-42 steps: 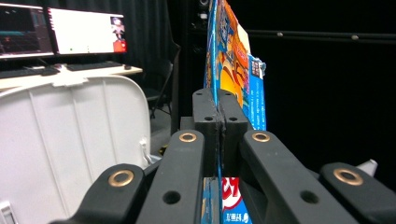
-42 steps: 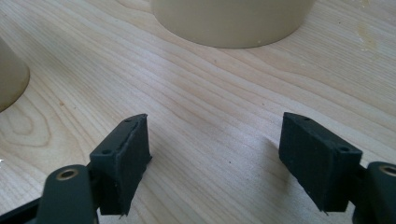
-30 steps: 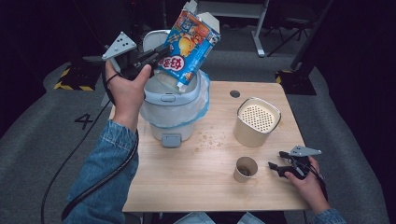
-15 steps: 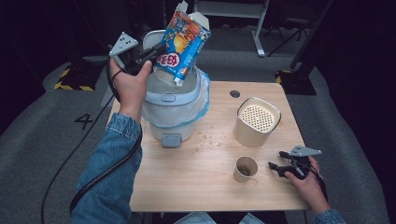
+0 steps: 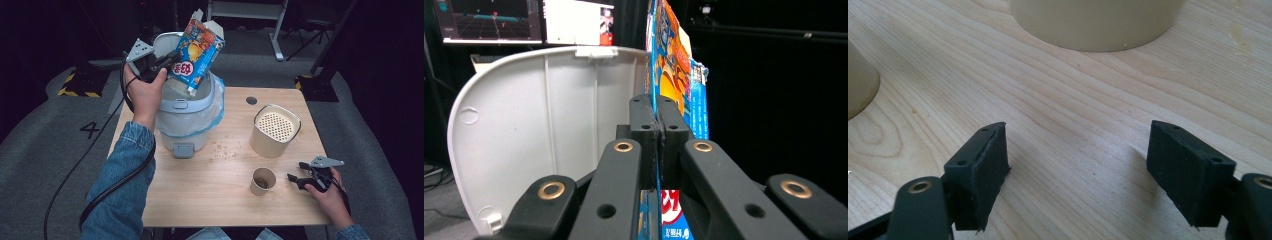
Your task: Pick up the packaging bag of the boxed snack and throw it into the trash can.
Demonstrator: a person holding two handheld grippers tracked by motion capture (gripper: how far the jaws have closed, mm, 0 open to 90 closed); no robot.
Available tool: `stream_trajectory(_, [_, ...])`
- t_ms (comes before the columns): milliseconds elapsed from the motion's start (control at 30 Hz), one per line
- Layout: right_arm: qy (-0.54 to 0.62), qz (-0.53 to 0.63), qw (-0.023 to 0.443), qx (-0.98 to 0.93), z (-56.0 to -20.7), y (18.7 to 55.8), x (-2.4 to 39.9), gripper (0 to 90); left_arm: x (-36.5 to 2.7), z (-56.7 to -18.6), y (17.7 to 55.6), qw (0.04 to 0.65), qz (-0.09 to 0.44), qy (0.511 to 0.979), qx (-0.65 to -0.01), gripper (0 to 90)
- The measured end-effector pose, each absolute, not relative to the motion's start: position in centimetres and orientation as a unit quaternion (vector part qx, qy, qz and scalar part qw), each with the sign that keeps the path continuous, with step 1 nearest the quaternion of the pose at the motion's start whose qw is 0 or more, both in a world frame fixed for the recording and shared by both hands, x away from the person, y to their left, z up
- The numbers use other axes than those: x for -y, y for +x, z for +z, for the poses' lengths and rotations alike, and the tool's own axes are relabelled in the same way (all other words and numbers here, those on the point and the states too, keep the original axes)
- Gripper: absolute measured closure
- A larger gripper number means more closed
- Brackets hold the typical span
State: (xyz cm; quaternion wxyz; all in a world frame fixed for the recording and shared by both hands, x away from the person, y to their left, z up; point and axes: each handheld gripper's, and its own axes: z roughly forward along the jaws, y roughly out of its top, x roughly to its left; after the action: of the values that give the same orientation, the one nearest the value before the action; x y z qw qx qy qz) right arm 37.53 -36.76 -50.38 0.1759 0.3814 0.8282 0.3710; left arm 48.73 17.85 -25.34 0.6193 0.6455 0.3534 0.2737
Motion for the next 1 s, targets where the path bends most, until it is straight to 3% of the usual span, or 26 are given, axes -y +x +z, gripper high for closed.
stream_trajectory(33, [0.381,0.371,0.176,-0.828,-50.4,37.5,36.8,24.8,-17.6,-25.4,48.9,0.605,0.270,0.658,-0.357,81.1])
stream_trajectory(100, [0.381,0.371,0.176,-0.828,-50.4,37.5,36.8,24.8,-17.5,-25.4,48.8,0.595,0.273,0.663,-0.364,55.3])
stream_trajectory(133, [0.381,0.371,0.176,-0.828,-50.4,37.5,36.8,24.8,-17.4,-25.1,48.3,0.581,0.295,0.663,-0.368,47.5])
stream_trajectory(200, [0.382,0.371,0.176,-0.828,-50.4,37.5,36.8,24.8,-17.6,-24.5,47.6,0.580,0.301,0.663,-0.365,40.9])
stream_trajectory(533, [0.382,0.371,0.176,-0.828,-50.4,37.5,36.8,24.8,-17.9,-23.9,44.6,0.580,0.271,0.694,-0.331,41.9])
stream_trajectory(1000, [0.382,0.372,0.174,-0.828,-50.4,37.5,36.8,24.8,-18.9,-25.9,39.0,0.575,0.219,0.734,-0.287,40.8])
